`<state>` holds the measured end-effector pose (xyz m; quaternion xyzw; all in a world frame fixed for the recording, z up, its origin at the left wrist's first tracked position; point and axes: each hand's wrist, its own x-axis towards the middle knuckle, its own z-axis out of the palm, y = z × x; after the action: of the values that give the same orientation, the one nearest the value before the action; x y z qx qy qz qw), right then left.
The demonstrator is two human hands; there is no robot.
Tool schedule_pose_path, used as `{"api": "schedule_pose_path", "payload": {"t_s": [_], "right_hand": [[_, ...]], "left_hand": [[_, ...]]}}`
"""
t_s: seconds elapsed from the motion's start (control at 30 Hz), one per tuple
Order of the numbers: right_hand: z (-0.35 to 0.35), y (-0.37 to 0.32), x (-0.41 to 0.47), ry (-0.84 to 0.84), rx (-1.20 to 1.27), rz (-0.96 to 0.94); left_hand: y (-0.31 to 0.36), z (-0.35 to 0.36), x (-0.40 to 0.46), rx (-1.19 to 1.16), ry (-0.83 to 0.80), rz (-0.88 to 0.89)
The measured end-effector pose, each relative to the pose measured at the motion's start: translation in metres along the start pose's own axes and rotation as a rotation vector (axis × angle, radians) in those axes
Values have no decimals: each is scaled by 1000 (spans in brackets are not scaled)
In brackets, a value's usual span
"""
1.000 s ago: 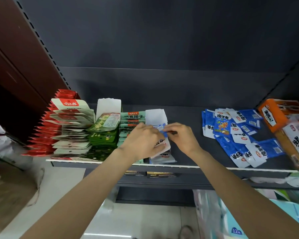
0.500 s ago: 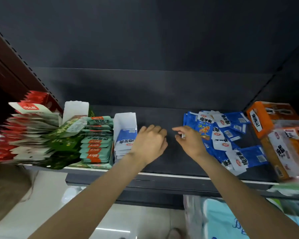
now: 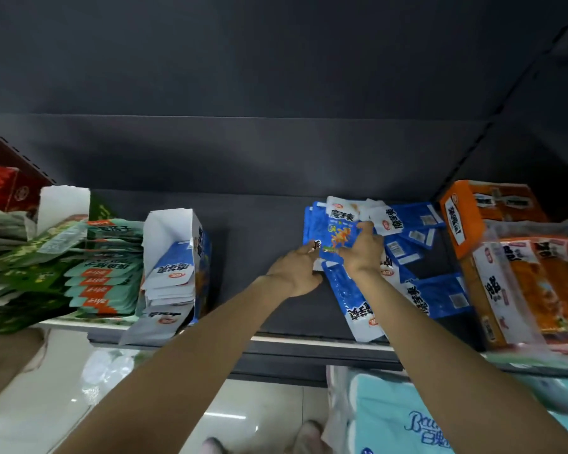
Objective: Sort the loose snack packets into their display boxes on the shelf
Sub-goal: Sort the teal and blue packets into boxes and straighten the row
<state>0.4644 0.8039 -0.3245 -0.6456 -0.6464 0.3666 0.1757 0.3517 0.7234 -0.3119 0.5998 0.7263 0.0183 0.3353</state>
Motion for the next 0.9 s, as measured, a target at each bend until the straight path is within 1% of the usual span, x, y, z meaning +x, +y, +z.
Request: {"api": "schedule_pose_path", "payload": {"t_s": [0.1,0.17,0.23,0.3,0.37,0.4,0.47,0.53,0.6,0.67,0.7,0.77,0.83,0.9], "right_hand": [[-1,0,6,-46,99,119],[-5,-1,2,-112,153,115],[-11,-7,-12,-148,303,92],[-19,-15,-33,-195,452,43],[-22,-26,-54,-298,499,-53],[-21,-33,-65,-352,478,-102],[-14,-50,-84,-418,415,-193],[-2,-72,-102,-433,384,-299],[11,-98,-121,-447,405,-395],[25,-126,-137,-457,417,-462],[33,-138,-142,-447,400,-489],[52,-155,-147,-380,314,-532],[70,-165,-150,-269,193,-558],[86,-166,-154,-205,101,-592]], "left_hand": [[1,-6,-6,-182,26,-1],[-2,-9,-13,-332,58,-34],[-12,-12,-22,-485,155,-85],[-23,-20,-33,-695,297,-132],[-33,-32,-50,-878,421,-110],[-36,-40,-61,-926,473,-68],[-44,-57,-83,-935,568,7],[-57,-73,-109,-930,633,75],[-73,-88,-134,-879,620,134],[-91,-102,-159,-764,579,157],[-101,-108,-170,-702,590,160],[-118,-118,-191,-615,685,186],[-134,-126,-205,-593,771,217],[-149,-131,-213,-572,760,236]]}}
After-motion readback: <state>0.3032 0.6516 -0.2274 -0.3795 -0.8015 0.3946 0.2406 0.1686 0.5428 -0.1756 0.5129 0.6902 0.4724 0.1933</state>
